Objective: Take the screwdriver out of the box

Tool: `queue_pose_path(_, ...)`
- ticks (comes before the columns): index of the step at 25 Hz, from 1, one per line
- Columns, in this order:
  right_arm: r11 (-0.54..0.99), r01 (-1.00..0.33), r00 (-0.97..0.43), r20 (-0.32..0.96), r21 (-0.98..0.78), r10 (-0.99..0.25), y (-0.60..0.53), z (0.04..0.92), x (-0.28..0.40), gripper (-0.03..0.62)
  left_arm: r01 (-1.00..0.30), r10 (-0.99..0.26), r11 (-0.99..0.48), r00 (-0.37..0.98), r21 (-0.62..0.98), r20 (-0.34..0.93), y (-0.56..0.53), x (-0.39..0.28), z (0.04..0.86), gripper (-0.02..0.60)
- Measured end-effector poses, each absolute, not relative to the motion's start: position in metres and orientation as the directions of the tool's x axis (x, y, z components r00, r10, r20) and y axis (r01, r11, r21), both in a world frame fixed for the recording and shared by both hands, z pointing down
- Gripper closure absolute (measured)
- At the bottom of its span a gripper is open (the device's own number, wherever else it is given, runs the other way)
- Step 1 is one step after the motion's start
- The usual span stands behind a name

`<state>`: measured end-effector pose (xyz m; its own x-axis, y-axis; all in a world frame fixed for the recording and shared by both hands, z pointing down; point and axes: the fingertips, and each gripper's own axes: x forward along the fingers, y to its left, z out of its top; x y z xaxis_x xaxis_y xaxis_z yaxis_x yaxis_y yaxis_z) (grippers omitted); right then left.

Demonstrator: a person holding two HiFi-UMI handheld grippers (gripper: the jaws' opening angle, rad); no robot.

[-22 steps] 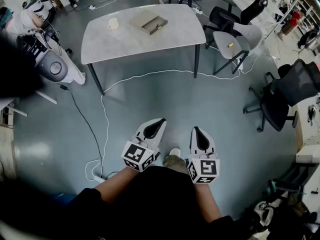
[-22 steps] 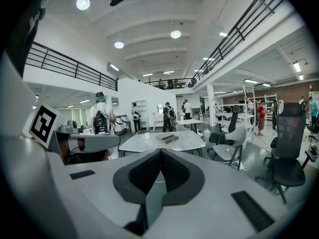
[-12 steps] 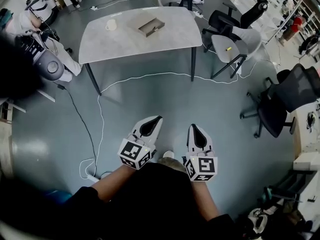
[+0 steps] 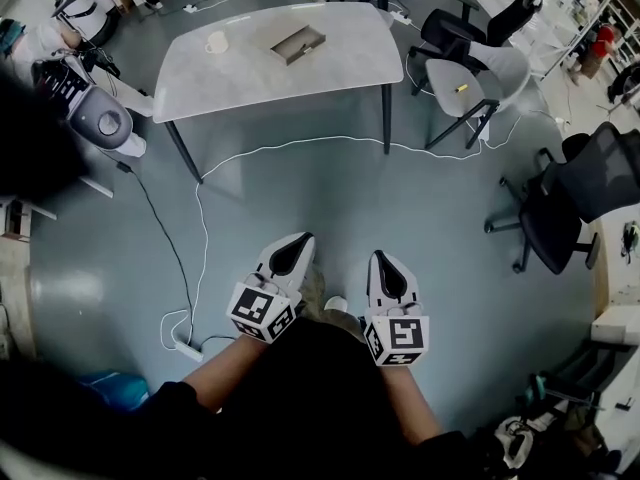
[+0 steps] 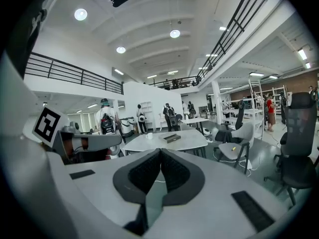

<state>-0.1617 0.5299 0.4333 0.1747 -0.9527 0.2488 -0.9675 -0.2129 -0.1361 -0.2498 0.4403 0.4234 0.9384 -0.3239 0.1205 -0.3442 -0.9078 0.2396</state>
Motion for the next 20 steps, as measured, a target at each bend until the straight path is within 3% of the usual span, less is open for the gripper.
queue_pose_path(14,-0.325,-0.941,0.28,0.314,-0.099,-0.907,0.446,0.447,-0.036,0.583,-0.323,-0.308,-0.905,0.946,0.276,0.1,0.314,-0.134,0.435,0.565)
queue_pose_path(20,-0.276,-0.959,0.235,0.355,-0.07,-0.905,0.343,0.448,0.012,0.583,-0.347,-0.324,-0.896,0.937,0.278,0.128,0.221,-0.088,0.444,0.565)
